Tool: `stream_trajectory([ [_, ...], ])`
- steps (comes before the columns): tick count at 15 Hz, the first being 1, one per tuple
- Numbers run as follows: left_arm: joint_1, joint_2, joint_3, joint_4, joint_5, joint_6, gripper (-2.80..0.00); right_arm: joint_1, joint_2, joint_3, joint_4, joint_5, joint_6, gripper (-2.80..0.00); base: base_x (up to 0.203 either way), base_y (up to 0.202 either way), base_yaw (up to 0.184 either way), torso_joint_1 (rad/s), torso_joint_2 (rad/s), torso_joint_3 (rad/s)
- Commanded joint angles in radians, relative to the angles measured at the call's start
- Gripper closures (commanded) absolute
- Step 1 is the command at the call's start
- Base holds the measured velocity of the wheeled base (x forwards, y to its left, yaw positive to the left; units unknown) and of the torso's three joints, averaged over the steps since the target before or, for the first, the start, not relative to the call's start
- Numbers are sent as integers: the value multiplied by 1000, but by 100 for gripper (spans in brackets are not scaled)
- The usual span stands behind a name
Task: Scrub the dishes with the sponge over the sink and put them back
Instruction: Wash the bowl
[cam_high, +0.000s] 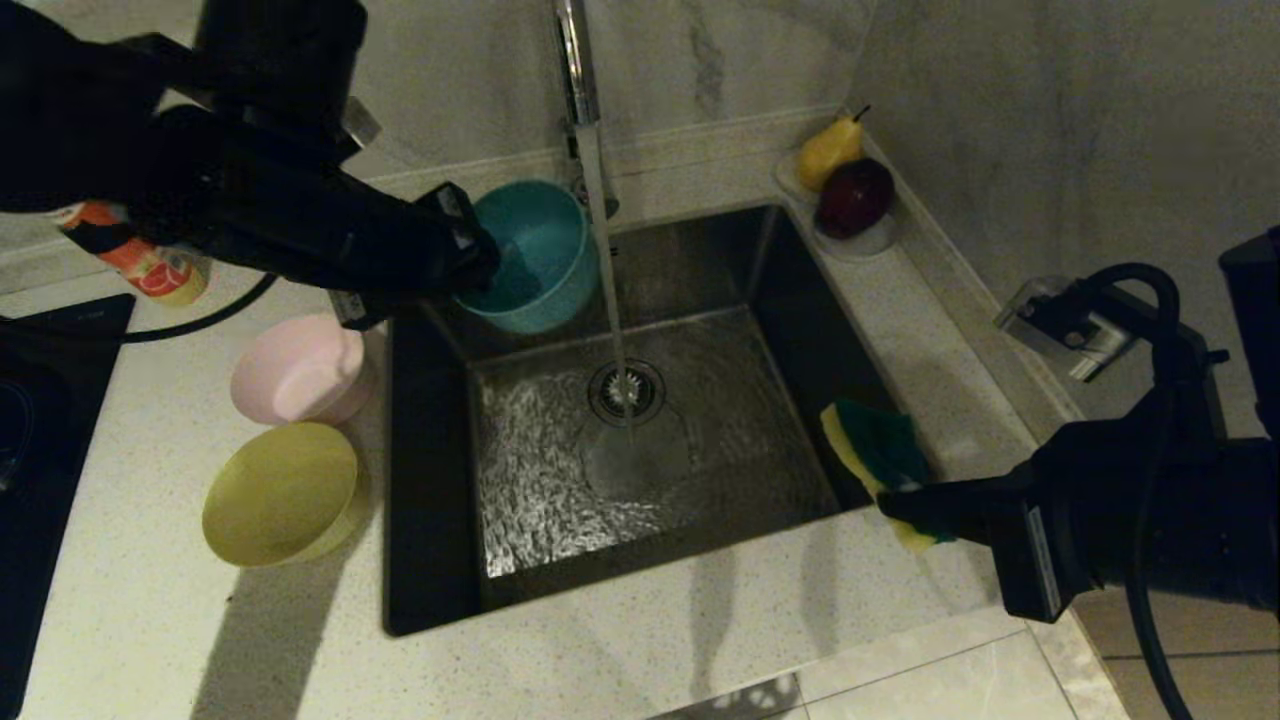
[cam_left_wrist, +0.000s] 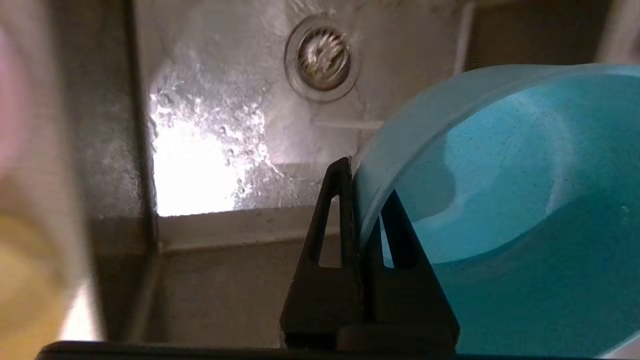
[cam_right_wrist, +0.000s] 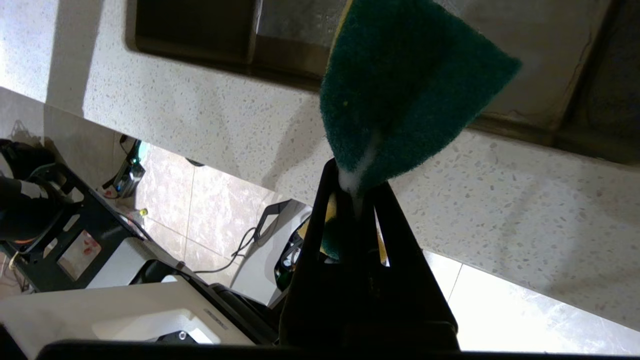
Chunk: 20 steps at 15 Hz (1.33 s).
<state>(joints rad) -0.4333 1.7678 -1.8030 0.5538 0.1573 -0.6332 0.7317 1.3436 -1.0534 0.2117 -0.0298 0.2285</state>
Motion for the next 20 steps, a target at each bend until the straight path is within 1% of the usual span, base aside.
stream_trajectory([
  [1,-31,98,2,-7,51,-17,0,0,-1,1,2,0,3,0,0,0,0,0,0,0],
  [3,-41,137,0,-37,64,-33,0,0,-3,8,0,2,3,0,0,0,0,0,0,0],
  [8,-50,203,-23,-114,80,-34,0,-5,-4,43,-58,-1,5,0,0,0,0,0,0,0],
  [10,-50,220,-38,-117,79,-40,0,-5,-3,41,-61,0,3,0,0,0,0,0,0,0],
  [19,-50,197,-26,-109,77,-56,0,-5,-8,44,-61,5,2,0,0,0,0,0,0,0],
  [20,-50,190,-26,-109,77,-65,0,-5,-9,44,-61,4,3,0,0,0,0,0,0,0],
])
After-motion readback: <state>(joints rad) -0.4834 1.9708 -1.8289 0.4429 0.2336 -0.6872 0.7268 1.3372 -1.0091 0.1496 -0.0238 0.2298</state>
